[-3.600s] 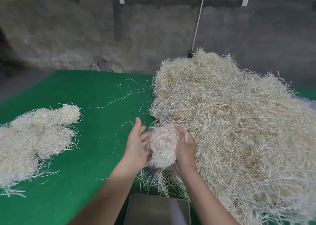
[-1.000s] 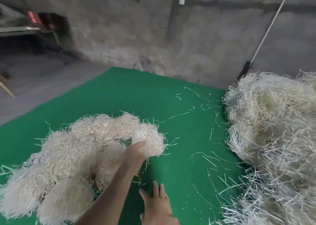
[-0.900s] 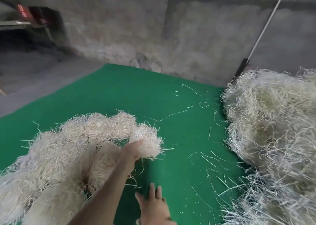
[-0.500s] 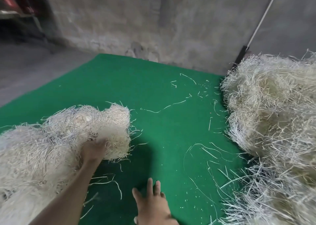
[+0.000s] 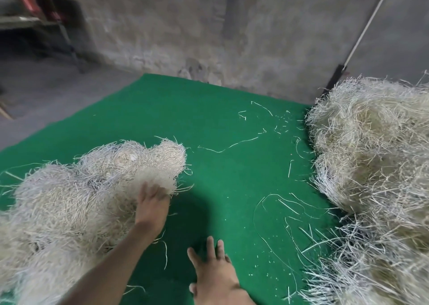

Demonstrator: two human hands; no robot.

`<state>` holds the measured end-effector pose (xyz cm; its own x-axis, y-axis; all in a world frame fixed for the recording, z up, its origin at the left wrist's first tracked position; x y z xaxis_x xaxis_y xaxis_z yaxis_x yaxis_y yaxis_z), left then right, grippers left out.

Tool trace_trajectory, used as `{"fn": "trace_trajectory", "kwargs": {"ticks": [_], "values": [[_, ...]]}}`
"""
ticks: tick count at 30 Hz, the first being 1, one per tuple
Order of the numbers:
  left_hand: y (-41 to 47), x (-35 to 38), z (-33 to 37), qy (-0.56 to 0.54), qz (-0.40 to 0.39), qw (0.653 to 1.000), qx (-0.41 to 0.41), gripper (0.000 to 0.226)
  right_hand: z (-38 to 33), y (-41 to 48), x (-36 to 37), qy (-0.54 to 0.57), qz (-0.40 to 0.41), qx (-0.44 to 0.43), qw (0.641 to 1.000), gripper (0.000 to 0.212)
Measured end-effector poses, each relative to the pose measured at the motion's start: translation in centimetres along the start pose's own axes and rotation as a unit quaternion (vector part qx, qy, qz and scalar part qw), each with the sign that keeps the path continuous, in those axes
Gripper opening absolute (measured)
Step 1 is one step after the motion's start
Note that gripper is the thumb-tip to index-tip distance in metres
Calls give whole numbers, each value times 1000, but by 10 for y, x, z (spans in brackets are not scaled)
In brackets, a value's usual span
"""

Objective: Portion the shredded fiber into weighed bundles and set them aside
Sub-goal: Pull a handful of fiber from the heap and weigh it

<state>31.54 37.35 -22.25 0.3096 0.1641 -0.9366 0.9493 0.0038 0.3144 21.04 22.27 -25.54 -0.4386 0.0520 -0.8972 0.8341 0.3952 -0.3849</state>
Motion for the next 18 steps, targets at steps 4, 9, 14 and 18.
{"fn": "trace_trajectory", "kwargs": {"ticks": [4, 9, 14, 18], "values": [[-13, 8, -19, -26, -27, 999, 2, 56, 0, -1, 1, -9, 18, 4, 1000, 76], [-15, 13, -12, -33, -106, 994, -2, 66, 4, -5, 2, -10, 24, -3, 1000, 72], [-23, -31, 17, -28, -49, 998, -4, 70, 25, -30, -33, 169, 82, 39, 981, 61], [-52, -98, 63, -389, 98, 899, -175, 33, 60, -72, -83, 128, 215, 60, 966, 55]]}}
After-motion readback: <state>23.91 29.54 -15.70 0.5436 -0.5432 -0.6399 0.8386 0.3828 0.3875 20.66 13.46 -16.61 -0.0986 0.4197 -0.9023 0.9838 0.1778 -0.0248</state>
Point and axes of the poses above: each hand's wrist, its own y-axis towards the middle knuckle, its own x-axis out of the palm, z = x × y, the point moved 8 cm from there along y, towards the middle knuckle, and after that the axes turned 14 degrees about z, right-handed, at the moved point
